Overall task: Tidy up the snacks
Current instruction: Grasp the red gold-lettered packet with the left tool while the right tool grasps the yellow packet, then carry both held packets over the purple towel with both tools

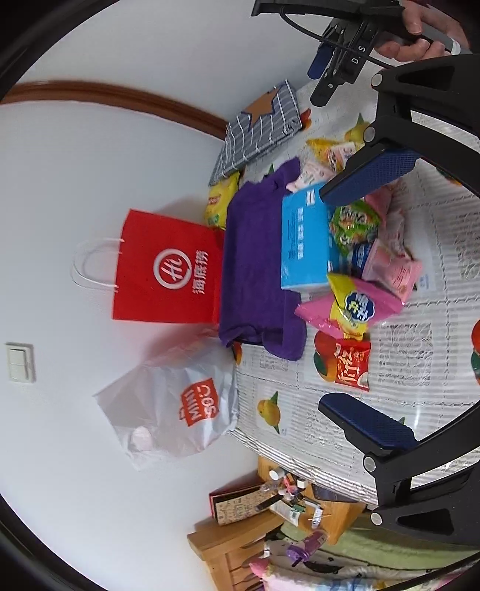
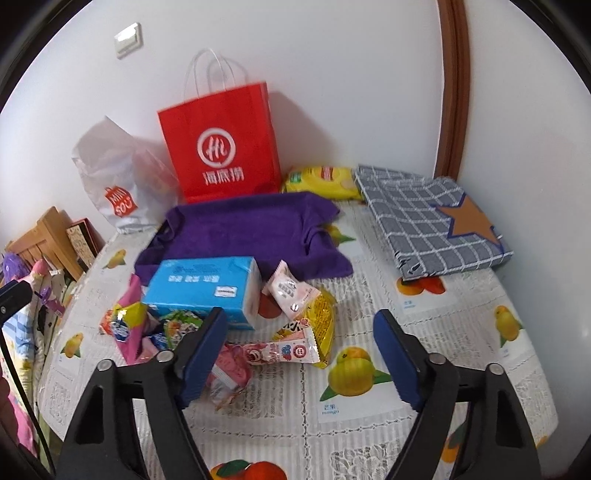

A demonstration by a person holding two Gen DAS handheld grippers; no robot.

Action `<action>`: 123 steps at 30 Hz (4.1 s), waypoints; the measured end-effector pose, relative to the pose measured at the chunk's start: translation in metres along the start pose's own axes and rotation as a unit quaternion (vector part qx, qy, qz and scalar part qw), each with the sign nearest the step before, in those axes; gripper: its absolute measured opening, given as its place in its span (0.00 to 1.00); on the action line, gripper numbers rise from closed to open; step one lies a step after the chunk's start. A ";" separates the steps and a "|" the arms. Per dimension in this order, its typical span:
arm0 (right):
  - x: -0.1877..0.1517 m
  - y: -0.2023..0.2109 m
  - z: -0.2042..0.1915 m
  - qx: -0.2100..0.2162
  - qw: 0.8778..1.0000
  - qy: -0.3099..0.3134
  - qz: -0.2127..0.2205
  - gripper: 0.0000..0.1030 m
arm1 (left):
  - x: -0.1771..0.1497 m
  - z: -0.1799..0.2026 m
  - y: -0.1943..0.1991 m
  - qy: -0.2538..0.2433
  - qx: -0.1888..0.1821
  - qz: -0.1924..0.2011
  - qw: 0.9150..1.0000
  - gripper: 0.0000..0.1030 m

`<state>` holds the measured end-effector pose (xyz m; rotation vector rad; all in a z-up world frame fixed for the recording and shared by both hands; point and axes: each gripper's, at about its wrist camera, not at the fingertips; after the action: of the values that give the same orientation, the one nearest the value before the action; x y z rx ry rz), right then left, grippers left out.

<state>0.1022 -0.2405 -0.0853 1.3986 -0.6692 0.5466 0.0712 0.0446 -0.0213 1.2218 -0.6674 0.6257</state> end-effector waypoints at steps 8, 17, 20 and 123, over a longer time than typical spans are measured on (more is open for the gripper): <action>-0.007 -0.058 -0.018 -0.005 0.999 0.027 -0.037 0.72 | 0.002 -0.030 -0.042 0.033 0.006 -0.042 0.999 0.99; -0.006 -0.125 0.002 0.003 0.995 -0.017 -0.099 0.63 | 0.003 -0.056 -0.086 0.061 0.013 -0.071 0.996 0.99; -0.008 -0.136 -0.002 0.005 0.994 -0.013 -0.107 0.63 | 0.003 -0.059 -0.097 0.064 0.013 -0.080 0.995 0.99; -0.005 -0.032 -0.015 0.022 0.999 0.015 -0.020 0.42 | -0.025 -0.049 -0.071 0.035 -0.047 -0.110 0.992 0.46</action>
<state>0.1227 -0.2289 -0.1125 1.4389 -0.6072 0.5519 0.1135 0.0746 -0.0946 1.1618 -0.4889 0.4465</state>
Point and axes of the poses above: each gripper's, at about its wrist camera, not at the fingertips, and y roughly against the way its jaws point, z to its right, x to its top, and after that the axes turned 12 degrees about -x, right-handed
